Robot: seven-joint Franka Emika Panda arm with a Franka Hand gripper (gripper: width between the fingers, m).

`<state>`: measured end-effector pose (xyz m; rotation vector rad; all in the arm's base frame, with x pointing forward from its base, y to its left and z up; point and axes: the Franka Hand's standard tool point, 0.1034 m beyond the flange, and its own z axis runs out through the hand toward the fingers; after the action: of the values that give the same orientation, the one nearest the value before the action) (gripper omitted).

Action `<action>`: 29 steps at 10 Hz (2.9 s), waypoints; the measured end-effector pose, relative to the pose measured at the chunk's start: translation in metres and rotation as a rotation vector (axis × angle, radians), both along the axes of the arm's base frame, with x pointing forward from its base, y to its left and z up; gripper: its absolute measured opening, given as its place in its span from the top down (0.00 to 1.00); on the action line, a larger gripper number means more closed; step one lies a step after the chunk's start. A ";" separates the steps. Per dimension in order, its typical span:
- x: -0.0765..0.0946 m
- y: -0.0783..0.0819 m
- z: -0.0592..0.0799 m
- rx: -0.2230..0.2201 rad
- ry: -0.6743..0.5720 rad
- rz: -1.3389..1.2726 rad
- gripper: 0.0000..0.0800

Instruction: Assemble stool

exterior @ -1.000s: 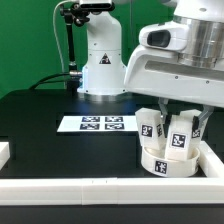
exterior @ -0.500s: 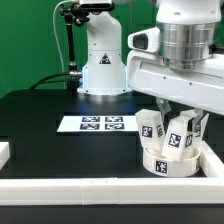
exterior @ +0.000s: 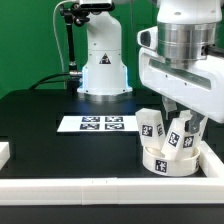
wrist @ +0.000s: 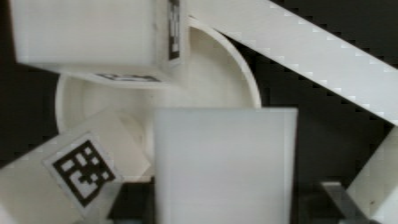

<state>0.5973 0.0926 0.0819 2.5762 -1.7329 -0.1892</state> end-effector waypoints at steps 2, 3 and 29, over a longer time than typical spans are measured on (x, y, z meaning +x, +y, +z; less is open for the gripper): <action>0.001 0.000 0.000 -0.016 0.003 -0.136 0.57; 0.001 0.000 0.000 -0.015 0.001 -0.184 0.57; 0.016 0.008 0.012 0.112 -0.044 -0.861 0.19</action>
Offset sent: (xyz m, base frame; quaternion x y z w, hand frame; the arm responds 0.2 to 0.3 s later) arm -0.0082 -0.0111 -0.0049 0.0556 -0.0559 0.3029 0.9498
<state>0.6132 0.1005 0.0940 1.7114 -2.7847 -0.2443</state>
